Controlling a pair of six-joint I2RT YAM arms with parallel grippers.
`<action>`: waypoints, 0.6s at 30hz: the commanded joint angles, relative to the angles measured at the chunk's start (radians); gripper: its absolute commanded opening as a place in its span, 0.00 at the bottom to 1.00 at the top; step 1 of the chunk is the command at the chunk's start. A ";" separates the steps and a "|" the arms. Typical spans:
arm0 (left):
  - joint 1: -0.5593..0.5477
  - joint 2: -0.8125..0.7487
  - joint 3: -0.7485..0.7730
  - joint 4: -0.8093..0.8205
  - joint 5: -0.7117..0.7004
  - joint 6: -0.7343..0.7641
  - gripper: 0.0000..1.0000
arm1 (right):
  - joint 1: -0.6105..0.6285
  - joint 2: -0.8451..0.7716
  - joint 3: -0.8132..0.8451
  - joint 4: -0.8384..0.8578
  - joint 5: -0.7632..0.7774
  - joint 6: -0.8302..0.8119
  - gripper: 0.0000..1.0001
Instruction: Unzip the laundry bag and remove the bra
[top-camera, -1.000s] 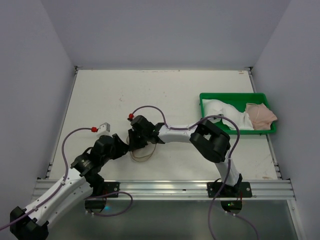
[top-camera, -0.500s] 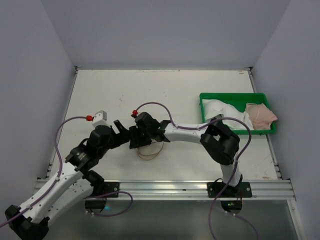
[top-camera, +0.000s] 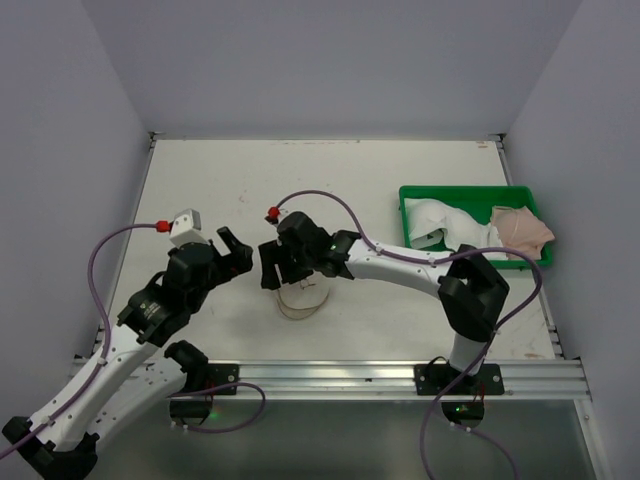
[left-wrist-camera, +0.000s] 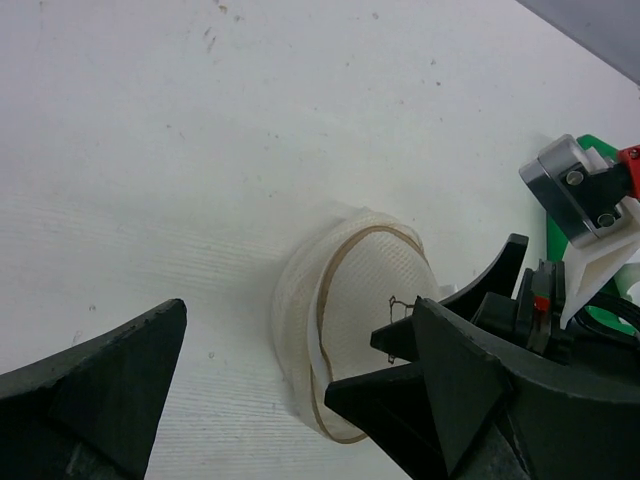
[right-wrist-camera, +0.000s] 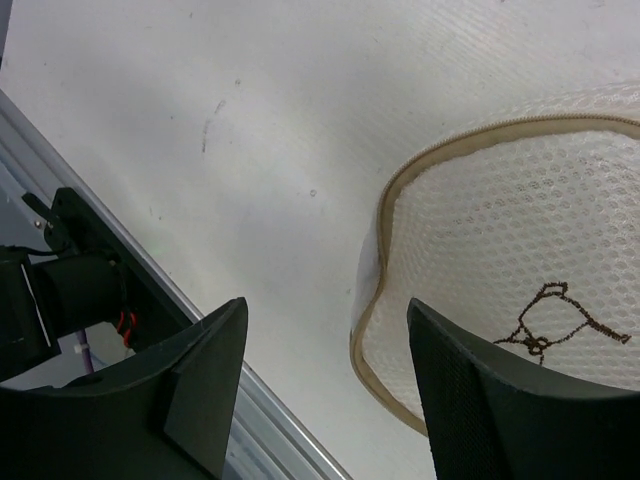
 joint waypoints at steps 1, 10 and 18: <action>0.000 0.002 0.039 -0.022 -0.053 0.023 0.99 | -0.004 -0.041 0.032 -0.044 0.028 -0.039 0.66; 0.000 0.021 0.054 -0.026 -0.044 0.066 1.00 | -0.227 -0.242 -0.114 -0.062 0.158 -0.065 0.69; -0.001 0.076 0.097 -0.040 -0.037 0.106 1.00 | -0.508 -0.628 -0.302 -0.068 0.223 -0.119 0.97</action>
